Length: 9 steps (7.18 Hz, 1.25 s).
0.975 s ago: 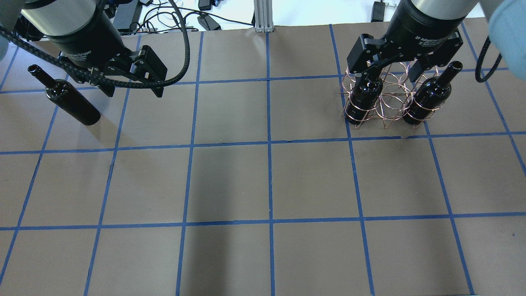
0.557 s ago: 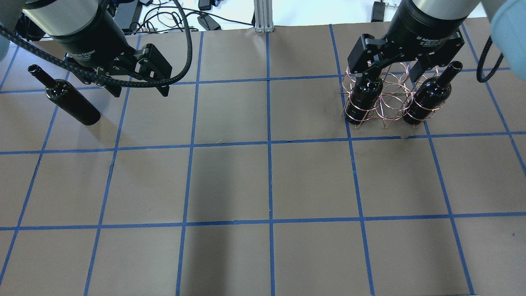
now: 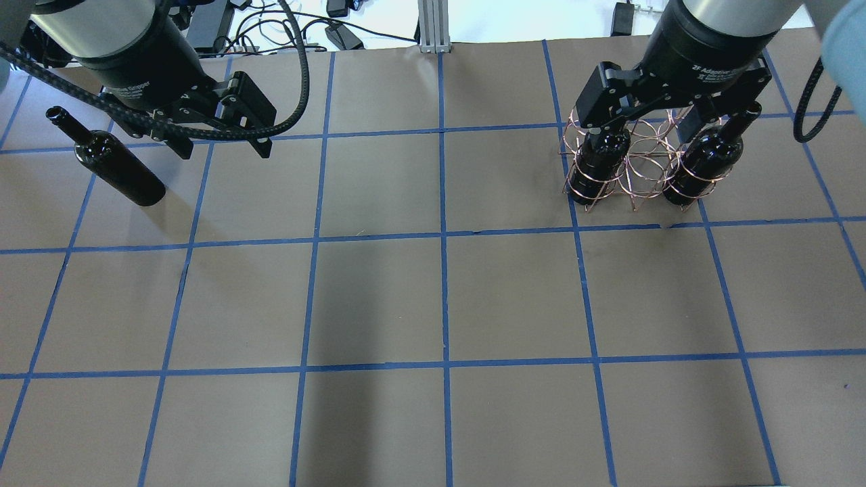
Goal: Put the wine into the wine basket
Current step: 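Move the left gripper toward the black wine bottle lying on the table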
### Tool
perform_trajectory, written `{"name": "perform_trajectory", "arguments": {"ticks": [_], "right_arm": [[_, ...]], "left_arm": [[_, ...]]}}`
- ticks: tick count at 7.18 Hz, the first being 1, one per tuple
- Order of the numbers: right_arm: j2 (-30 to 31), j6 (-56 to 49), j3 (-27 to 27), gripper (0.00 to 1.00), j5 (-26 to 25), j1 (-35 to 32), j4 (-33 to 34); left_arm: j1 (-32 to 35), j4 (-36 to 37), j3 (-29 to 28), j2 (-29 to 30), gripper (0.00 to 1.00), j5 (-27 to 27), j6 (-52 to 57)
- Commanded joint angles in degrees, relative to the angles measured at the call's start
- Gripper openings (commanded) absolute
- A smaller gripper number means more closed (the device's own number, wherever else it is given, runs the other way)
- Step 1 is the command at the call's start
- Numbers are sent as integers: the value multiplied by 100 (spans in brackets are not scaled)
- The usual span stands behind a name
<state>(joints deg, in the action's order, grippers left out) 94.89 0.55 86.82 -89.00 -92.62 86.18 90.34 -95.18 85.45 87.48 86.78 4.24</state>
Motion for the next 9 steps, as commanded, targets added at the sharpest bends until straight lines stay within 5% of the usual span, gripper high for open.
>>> {"name": "perform_trajectory", "arguments": {"ticks": [1,5,9], "right_arm": [[3,15,1,100,-3,7,-48],[64,-2,142,100,15,-45,-31],[144,-11,151,100,-3,-45,-40]], "left_arm": [[-42,-9,-2,23,100,49,24],[-946,-36,-3,94,100,-56,77],[-1727,482,-588,820,100,14,1582]]}}
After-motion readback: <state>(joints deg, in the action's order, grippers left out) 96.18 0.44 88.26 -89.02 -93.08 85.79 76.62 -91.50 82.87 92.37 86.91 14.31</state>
